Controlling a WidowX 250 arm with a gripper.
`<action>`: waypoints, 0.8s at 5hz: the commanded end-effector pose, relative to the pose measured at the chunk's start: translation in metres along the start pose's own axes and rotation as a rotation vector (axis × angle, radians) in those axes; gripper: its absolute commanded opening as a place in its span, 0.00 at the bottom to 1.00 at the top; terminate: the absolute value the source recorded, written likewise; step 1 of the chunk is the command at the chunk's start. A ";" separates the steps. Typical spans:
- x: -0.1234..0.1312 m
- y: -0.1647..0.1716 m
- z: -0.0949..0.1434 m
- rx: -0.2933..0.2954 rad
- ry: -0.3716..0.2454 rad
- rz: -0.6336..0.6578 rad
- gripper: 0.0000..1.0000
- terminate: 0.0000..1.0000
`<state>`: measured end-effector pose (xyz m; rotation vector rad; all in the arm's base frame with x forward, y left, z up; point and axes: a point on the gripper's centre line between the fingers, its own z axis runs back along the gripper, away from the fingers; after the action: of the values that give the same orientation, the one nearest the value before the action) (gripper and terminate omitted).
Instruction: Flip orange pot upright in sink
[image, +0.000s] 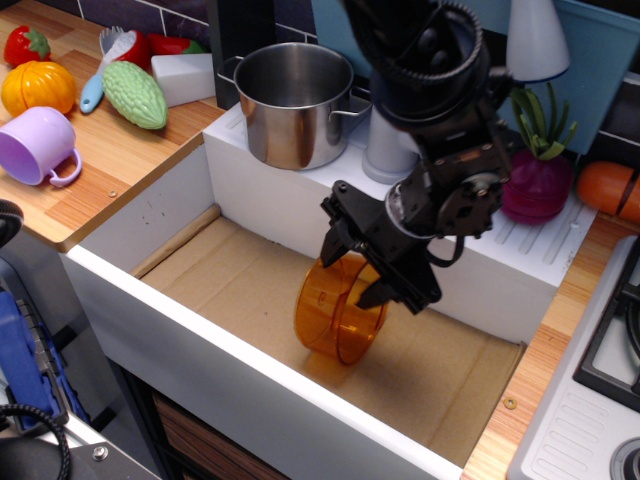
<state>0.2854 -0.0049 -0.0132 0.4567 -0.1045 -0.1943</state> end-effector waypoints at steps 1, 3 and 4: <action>-0.002 0.021 -0.004 0.067 -0.017 -0.010 0.00 0.00; -0.029 0.045 -0.032 0.165 -0.056 -0.060 1.00 0.00; -0.029 0.045 -0.032 0.165 -0.056 -0.060 1.00 0.00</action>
<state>0.2650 0.0562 -0.0281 0.6186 -0.1379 -0.2671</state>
